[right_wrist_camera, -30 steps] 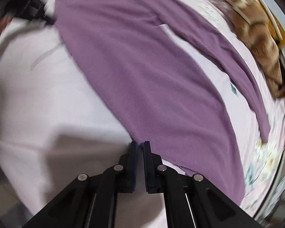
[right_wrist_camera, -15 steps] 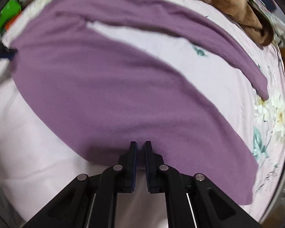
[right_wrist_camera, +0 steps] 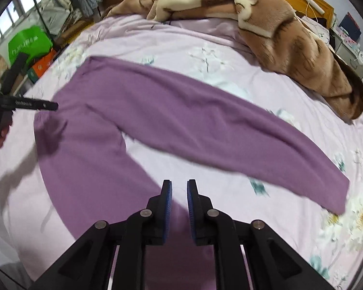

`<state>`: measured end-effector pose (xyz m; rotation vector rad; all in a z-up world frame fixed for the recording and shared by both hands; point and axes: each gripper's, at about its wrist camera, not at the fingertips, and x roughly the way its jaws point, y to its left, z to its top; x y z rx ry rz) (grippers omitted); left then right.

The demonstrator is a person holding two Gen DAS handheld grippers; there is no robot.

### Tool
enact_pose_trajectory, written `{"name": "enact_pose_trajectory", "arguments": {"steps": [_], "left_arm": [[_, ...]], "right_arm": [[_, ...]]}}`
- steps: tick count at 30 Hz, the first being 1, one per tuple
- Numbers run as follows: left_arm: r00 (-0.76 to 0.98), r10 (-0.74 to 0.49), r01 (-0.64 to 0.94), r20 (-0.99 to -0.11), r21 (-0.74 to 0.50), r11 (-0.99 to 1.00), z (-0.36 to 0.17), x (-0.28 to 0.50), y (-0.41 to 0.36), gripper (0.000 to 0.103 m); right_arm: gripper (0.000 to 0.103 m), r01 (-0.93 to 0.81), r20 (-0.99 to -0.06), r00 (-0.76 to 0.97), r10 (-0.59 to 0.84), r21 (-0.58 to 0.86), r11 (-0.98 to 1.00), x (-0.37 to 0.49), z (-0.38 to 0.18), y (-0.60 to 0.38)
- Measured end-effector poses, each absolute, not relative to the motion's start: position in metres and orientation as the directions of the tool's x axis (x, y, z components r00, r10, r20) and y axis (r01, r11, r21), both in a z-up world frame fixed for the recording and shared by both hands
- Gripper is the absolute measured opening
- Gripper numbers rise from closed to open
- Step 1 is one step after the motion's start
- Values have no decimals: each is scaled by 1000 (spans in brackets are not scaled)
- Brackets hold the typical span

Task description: Fold clothes

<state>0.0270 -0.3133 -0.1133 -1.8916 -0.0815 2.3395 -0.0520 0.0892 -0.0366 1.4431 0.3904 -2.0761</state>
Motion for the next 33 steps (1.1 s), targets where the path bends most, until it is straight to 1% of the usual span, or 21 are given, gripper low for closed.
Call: {"name": "enact_pose_trajectory", "arguments": {"steps": [1,5,8,10,12,19,25,26,28,30,33], "left_arm": [[-206,137,-70,-969,-125,-990,-114,20,-320,59],[-195,140,-96,-971,-123,-988,-121,-1,-337,59],[-188,148,-134,-971,-124,-983,-123,-16,-344,60],[-190,153,-154,-970,-124,-980,-126,-27,-347,64],[-196,161,-161,-967,-130,-978,-129,-38,-348,65],[-229,185,-192,-956,-142,-971,-141,-81,-345,65],[-238,200,-188,-951,-157,-970,-158,-120,-353,67],[-234,189,-183,-954,-148,-972,-164,-125,-354,67],[-230,195,-167,-954,-159,-973,-169,-137,-361,67],[-225,225,-144,-948,-196,-970,-169,-142,-370,67],[-246,243,-137,-938,-214,-967,-157,-143,-377,67]], "right_arm": [[13,595,-920,-253,-301,97,-798,-57,-38,84],[20,545,-918,-240,-315,141,-827,-77,-50,65],[20,510,-923,-226,-312,161,-845,-93,-61,49],[20,500,-928,-221,-300,157,-852,-105,-66,36],[20,487,-931,-217,-295,159,-859,-122,-75,23],[19,442,-935,-205,-288,174,-880,-184,-110,-21],[17,371,-953,-166,-253,178,-912,-232,-157,-36],[12,363,-953,-168,-252,178,-915,-237,-159,-36],[12,355,-948,-186,-259,181,-917,-243,-157,-33],[14,357,-940,-208,-269,183,-916,-246,-152,-30],[14,397,-930,-228,-287,181,-900,-244,-138,-28]]}}
